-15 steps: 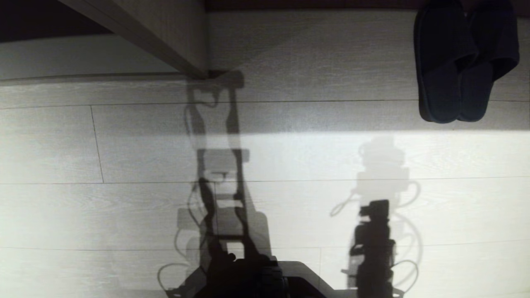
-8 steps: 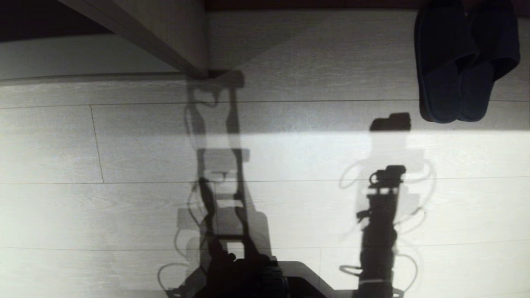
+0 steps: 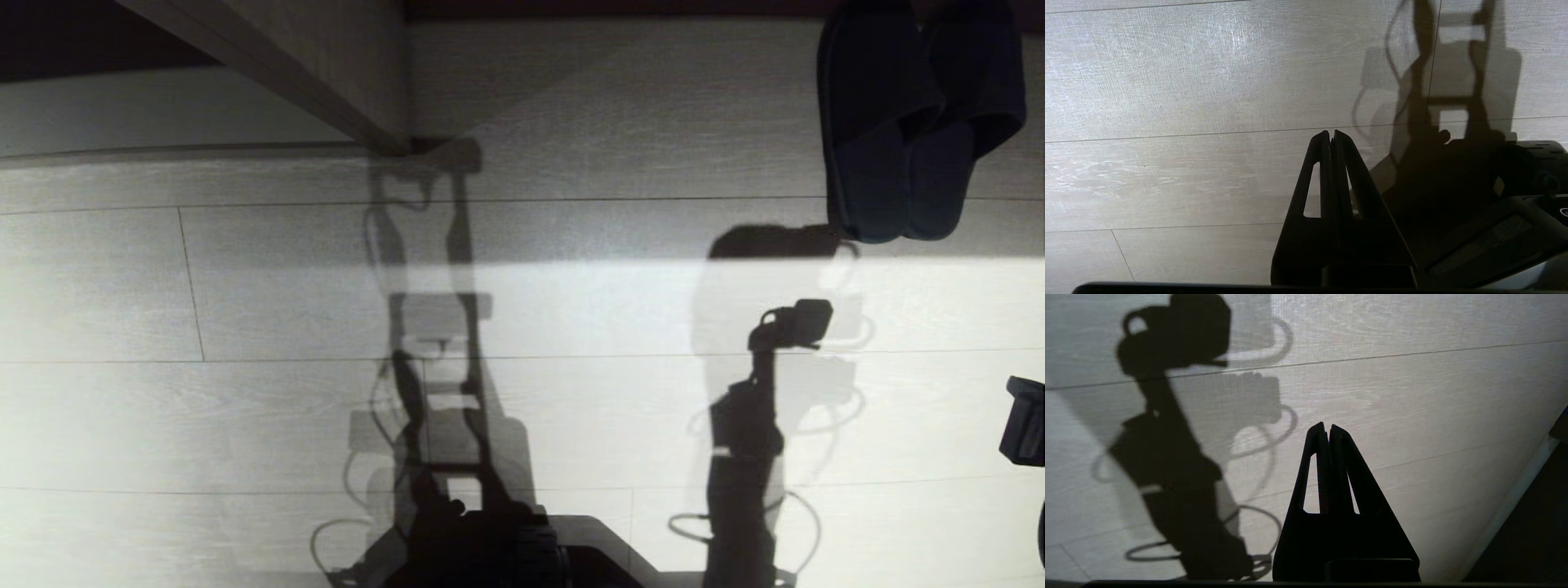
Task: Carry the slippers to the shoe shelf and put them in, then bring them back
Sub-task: Pick up the slippers on the floor
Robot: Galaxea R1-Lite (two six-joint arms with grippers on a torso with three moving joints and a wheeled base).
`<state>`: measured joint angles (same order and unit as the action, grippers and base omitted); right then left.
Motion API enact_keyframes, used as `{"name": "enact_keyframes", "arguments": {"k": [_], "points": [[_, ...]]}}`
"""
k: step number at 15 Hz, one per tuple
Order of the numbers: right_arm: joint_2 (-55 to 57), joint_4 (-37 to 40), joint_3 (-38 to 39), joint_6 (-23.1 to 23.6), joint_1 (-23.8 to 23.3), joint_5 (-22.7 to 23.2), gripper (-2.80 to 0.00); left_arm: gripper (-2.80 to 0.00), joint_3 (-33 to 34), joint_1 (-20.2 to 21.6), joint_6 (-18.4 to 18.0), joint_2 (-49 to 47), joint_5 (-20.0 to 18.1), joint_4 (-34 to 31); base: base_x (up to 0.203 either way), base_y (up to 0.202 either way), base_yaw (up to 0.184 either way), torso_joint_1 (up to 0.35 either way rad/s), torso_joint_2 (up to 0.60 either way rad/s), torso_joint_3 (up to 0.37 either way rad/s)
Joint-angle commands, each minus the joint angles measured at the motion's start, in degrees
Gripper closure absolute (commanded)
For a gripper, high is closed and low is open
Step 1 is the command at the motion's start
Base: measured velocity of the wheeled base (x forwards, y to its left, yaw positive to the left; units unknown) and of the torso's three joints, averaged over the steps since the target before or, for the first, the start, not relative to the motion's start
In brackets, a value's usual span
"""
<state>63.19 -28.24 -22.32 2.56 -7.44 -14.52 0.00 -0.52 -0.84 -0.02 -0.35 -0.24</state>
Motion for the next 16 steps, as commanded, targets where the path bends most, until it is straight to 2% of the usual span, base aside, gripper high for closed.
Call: {"name": "enact_keyframes", "arguments": {"k": [1, 6, 8, 13, 16], "points": [[6.1, -3.7, -0.5, 0.1, -1.1, 0.0, 0.00, 0.00, 0.0, 0.0, 0.0, 0.0, 0.0, 0.0, 0.000, 0.000, 0.000, 0.000, 0.00, 0.000], [15.5, -18.7, -1.0, 0.0, -1.5, 0.4, 0.00, 0.00, 0.0, 0.0, 0.0, 0.0, 0.0, 0.0, 0.000, 0.000, 0.000, 0.000, 0.00, 0.000], [20.0, -26.6, -2.9, -0.3, -1.7, 2.1, 0.00, 0.00, 0.0, 0.0, 0.0, 0.0, 0.0, 0.0, 0.000, 0.000, 0.000, 0.000, 0.00, 0.000], [25.3, -36.3, -9.8, 0.0, -2.2, 3.2, 0.00, 0.00, 0.0, 0.0, 0.0, 0.0, 0.0, 0.0, 0.000, 0.000, 0.000, 0.000, 0.00, 0.000], [26.9, -38.2, -13.3, 1.3, -3.7, 3.3, 0.00, 0.00, 0.0, 0.0, 0.0, 0.0, 0.0, 0.0, 0.000, 0.000, 0.000, 0.000, 0.00, 0.000]]}}
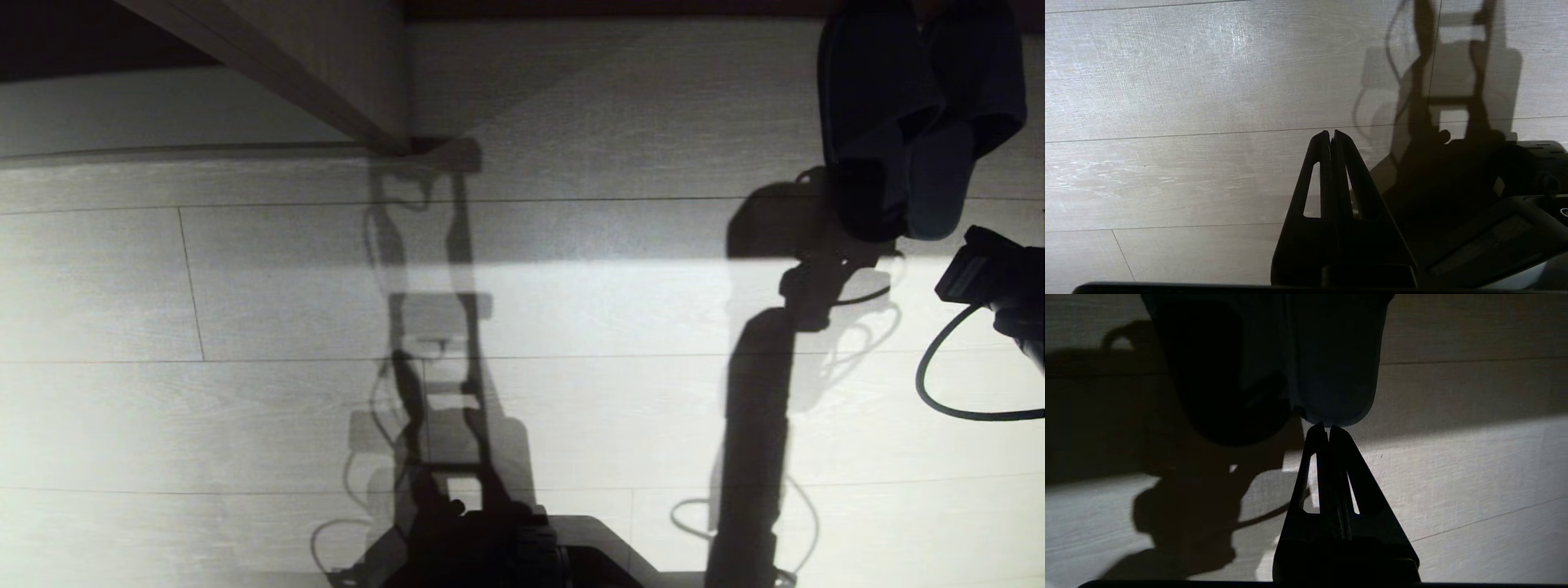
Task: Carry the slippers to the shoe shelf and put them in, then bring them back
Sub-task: Pick up the slippers on the floor
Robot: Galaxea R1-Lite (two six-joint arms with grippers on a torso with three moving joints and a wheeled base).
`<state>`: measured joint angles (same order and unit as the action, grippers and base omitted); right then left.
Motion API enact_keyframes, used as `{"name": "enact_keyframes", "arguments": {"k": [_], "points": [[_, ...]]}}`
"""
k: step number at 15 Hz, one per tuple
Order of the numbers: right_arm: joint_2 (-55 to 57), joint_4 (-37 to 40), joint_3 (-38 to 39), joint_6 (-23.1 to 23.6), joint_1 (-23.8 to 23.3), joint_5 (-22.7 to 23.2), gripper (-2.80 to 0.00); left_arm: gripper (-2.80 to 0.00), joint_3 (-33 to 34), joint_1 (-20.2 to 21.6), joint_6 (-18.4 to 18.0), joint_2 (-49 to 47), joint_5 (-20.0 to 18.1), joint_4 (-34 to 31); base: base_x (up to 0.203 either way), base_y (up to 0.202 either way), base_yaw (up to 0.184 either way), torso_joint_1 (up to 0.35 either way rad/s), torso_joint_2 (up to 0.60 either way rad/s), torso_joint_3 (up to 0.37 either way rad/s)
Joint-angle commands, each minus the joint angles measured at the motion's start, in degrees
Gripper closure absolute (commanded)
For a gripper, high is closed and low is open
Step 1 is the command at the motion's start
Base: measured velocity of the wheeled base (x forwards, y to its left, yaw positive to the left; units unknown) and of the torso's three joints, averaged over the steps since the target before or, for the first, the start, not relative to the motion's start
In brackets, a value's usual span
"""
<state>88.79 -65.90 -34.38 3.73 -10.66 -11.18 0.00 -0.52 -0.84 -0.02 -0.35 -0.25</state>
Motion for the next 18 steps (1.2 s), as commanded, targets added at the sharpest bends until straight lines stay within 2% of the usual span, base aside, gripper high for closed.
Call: {"name": "enact_keyframes", "arguments": {"k": [1, 3, 4, 9, 13, 14, 16, 18], "points": [[1.8, -0.6, -2.3, 0.4, -0.9, 0.0, 0.00, 0.00, 0.0, 0.0, 0.0, 0.0, 0.0, 0.0, 0.000, 0.000, 0.000, 0.000, 0.00, 0.000], [3.2, -1.0, -3.8, 1.0, -1.8, 0.2, 0.00, 0.00, 0.0, 0.0, 0.0, 0.0, 0.0, 0.0, 0.000, 0.000, 0.000, 0.000, 0.00, 0.000], [4.5, -1.7, -4.3, 1.5, -2.5, 0.8, -2.80, 0.00, 0.0, 0.0, 0.1, 0.0, 0.0, 0.0, 0.000, 0.000, 0.000, 0.000, 0.00, 0.000], [8.8, -3.7, -7.6, 0.5, -3.0, 2.2, -2.80, 0.00, 0.0, 0.0, 0.0, 0.0, 0.0, 0.0, 0.000, 0.000, 0.000, 0.000, 0.00, 0.000], [11.8, -3.6, -11.8, -4.9, -3.0, 2.1, -2.80, 0.00, 0.0, 0.0, 0.0, 0.0, -0.1, 0.0, 0.000, 0.000, 0.000, 0.000, 0.00, 0.000], [11.8, -3.6, -11.8, -5.0, -3.0, 2.1, -2.80, 0.00, 0.0, 0.0, 0.0, 0.0, -0.1, 0.0, 0.000, 0.000, 0.000, 0.000, 0.00, 0.000], [14.1, -4.9, -14.5, -9.8, -3.0, 2.3, -2.80, 0.00, 0.0, 0.0, 0.1, 0.0, 0.0, 0.0, 0.000, 0.000, 0.000, 0.000, 0.00, 0.000], [15.0, -7.0, -16.0, -11.1, -3.0, 4.3, -2.80, 0.00, 0.0, 0.0, 0.0, 0.0, -0.1, 0.0, 0.000, 0.000, 0.000, 0.000, 0.00, 0.000]]}}
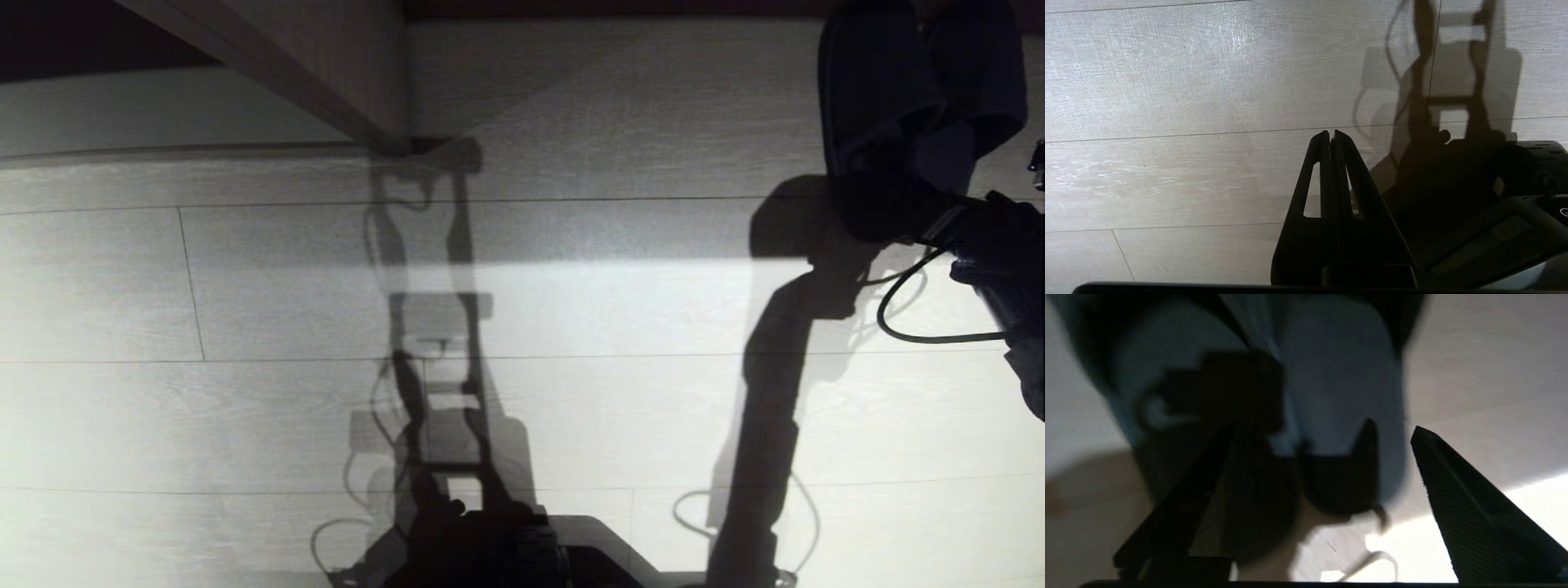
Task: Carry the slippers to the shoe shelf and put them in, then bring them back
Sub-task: Pick up the slippers on the floor
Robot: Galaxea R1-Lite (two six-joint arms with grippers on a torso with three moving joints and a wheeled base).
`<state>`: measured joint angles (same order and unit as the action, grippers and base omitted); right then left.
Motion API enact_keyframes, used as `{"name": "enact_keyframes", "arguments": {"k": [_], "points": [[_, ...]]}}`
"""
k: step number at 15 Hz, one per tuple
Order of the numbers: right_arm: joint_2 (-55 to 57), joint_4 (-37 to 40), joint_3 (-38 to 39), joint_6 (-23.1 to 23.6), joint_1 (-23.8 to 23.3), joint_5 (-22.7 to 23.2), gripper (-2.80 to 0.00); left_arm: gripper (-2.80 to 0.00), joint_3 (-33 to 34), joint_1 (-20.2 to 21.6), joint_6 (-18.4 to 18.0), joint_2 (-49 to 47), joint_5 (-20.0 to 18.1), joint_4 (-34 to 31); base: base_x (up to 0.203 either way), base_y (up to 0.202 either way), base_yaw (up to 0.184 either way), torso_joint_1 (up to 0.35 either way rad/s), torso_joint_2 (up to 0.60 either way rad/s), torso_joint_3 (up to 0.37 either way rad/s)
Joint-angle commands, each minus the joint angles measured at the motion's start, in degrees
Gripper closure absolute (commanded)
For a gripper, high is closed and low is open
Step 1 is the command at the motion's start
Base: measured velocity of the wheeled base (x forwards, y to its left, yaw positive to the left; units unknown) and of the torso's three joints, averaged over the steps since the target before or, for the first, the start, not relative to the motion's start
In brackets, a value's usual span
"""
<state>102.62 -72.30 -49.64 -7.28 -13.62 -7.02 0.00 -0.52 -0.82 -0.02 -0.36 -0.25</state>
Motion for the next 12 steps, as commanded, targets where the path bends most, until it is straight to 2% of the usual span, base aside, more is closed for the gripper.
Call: {"name": "enact_keyframes", "arguments": {"k": [1, 4, 12], "points": [[1.4, -0.9, -1.4, -0.4, 0.0, 1.0, -2.80, 0.00, 0.0, 0.0, 0.0, 0.0, 0.0, 0.0, 0.000, 0.000, 0.000, 0.000, 0.00, 0.000], [2.0, -2.2, -4.2, -3.2, 0.0, 1.8, -2.80, 0.00, 0.0, 0.0, -0.1, 0.0, 0.0, 0.0, 0.000, 0.000, 0.000, 0.000, 0.00, 0.000], [4.7, -6.0, -8.1, -3.3, -0.1, 7.0, -2.80, 0.00, 0.0, 0.0, -0.1, 0.0, 0.0, 0.0, 0.000, 0.000, 0.000, 0.000, 0.00, 0.000]]}}
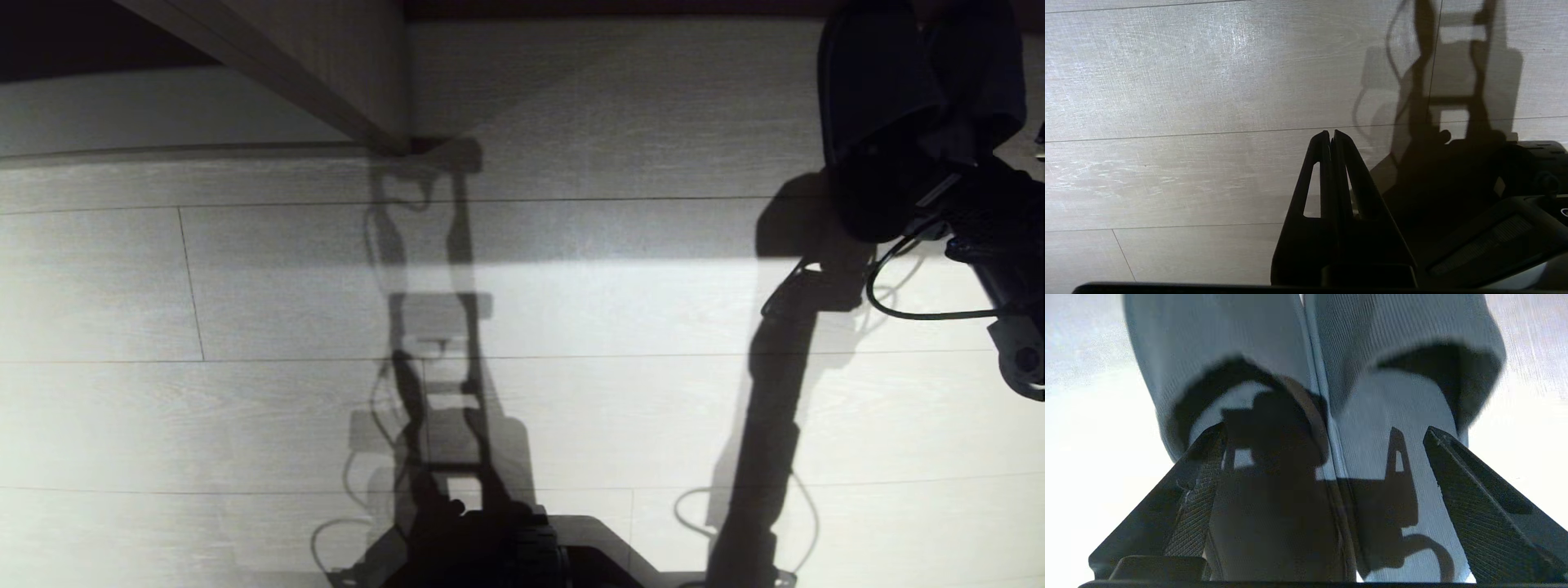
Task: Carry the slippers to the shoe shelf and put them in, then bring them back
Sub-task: Pick up the slippers on the floor
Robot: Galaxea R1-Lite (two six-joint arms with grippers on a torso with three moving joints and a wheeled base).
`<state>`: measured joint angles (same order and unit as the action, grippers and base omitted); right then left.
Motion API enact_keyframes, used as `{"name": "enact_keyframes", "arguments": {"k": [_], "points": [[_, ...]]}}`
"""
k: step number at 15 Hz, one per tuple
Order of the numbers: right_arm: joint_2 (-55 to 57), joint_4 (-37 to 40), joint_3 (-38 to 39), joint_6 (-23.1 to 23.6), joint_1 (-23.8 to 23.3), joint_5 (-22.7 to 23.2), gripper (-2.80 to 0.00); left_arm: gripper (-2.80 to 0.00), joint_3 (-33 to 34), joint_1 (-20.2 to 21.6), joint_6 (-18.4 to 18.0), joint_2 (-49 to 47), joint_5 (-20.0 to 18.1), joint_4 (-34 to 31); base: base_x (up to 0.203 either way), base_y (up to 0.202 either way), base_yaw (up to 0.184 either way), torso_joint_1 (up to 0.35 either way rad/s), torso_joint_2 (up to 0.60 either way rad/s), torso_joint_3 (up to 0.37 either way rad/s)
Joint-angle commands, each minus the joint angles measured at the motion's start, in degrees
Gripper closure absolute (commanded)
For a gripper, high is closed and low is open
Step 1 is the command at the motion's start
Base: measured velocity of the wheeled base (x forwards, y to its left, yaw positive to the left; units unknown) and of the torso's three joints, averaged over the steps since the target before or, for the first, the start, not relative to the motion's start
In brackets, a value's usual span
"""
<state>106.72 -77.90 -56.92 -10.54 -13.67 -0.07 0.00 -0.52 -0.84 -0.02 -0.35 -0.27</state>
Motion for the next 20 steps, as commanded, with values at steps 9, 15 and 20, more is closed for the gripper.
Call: {"name": "enact_keyframes", "arguments": {"k": [9, 15, 20], "points": [[5.7, -0.2, -8.5, 0.4, -2.2, 1.3, -2.80, 0.00, 0.0, 0.0, 0.0, 0.0, 0.0, 0.0, 0.000, 0.000, 0.000, 0.000, 0.00, 0.000], [8.5, -0.2, -13.0, 1.0, -2.2, 1.8, -2.80, 0.00, 0.0, 0.0, 0.0, 0.0, -0.1, 0.0, 0.000, 0.000, 0.000, 0.000, 0.00, 0.000], [9.7, 0.1, -17.7, 2.3, -1.6, 3.2, -2.80, 0.00, 0.0, 0.0, 0.1, 0.0, -0.1, 0.0, 0.000, 0.000, 0.000, 0.000, 0.00, 0.000]]}}
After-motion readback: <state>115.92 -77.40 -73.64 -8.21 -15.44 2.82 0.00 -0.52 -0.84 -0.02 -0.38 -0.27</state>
